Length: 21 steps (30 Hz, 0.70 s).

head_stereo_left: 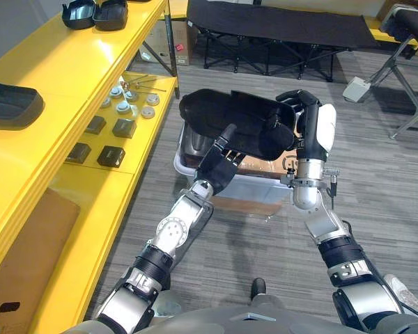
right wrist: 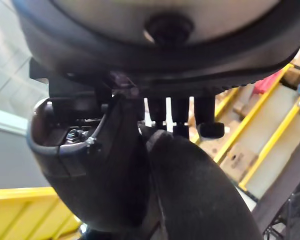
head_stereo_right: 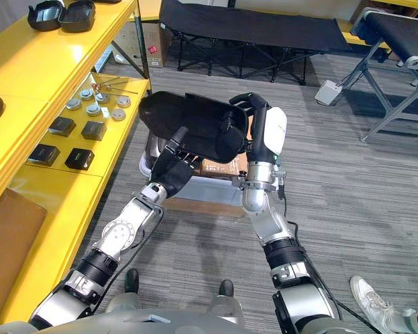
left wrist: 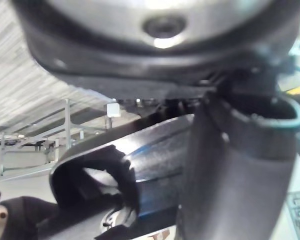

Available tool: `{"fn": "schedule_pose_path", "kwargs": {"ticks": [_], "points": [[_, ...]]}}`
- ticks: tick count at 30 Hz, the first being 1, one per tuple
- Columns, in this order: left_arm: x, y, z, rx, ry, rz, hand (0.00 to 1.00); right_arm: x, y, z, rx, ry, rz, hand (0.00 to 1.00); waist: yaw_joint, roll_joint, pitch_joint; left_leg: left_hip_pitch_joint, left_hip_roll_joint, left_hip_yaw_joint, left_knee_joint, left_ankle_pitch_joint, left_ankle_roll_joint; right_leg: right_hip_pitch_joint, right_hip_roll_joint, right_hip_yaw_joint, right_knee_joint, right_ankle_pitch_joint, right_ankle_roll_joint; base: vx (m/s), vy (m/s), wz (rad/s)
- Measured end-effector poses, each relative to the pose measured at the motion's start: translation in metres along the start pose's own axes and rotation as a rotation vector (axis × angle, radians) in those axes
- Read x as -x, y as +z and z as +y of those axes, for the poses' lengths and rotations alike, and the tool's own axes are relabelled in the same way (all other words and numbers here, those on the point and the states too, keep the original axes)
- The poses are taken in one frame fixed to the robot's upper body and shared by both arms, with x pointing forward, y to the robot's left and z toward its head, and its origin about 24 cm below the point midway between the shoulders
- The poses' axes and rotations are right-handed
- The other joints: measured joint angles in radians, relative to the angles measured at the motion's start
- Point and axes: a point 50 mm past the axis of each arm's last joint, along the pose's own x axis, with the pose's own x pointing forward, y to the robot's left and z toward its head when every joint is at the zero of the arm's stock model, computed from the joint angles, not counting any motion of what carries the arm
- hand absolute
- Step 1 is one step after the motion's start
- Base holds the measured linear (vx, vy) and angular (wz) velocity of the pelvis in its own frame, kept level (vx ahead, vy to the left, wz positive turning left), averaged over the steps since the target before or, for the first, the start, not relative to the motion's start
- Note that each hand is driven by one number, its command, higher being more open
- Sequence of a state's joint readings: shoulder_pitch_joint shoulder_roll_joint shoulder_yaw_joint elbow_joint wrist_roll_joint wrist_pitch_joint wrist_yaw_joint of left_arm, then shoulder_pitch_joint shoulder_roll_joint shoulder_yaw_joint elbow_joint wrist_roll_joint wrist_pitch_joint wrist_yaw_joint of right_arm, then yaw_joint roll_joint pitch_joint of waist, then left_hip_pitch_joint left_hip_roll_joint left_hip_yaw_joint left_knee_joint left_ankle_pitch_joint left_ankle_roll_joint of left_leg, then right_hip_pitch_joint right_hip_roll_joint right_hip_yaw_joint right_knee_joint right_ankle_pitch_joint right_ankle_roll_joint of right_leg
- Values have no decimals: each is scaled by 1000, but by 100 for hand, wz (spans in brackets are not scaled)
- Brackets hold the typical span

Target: Walk over and take three plastic housings, then place them on the shelf

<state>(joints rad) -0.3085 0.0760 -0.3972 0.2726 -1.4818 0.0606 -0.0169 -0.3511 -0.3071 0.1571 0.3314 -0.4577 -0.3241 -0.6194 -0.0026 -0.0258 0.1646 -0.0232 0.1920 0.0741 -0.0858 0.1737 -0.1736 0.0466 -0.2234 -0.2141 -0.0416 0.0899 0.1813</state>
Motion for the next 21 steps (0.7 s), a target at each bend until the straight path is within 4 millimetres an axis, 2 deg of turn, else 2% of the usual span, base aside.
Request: {"fn": "schedule_pose_path", "kwargs": {"ticks": [5,9,10,16,18,21], "points": [[0,0,1,-3,16,-13,100,5,13,2,-59,7,-48,0,-1,-1,-4,3,-2,1,0,-1,0,9,0,0,-15,4,1,0,0,0],[0,-1,4,15,43,-31,100,10,16,9,-100,24,-43,0,-1,-12,-34,4,-2,5,0,-4,-1,11,0,0,-26,8,1,0,-2,-1],[0,-1,5,29,47,-37,0,12,17,11,-110,26,-38,0,-1,-17,-40,4,-2,7,0,-5,-2,14,0,1,-34,12,0,0,0,0],[1,3,8,132,55,-93,0,26,17,18,-172,49,-3,0,-2,-22,-43,12,-2,11,0,-10,-2,20,0,3,-34,12,0,0,0,0],[1,6,7,185,25,-129,0,40,16,24,-216,82,40,0,-3,-24,-45,14,-2,12,0,-12,-3,21,0,3,-34,11,-1,0,0,0],[2,9,8,226,20,-159,0,46,16,27,-278,60,96,0,-4,-24,-45,14,-2,17,0,-14,-3,15,-1,9,-34,11,-1,-5,0,-4]]}}
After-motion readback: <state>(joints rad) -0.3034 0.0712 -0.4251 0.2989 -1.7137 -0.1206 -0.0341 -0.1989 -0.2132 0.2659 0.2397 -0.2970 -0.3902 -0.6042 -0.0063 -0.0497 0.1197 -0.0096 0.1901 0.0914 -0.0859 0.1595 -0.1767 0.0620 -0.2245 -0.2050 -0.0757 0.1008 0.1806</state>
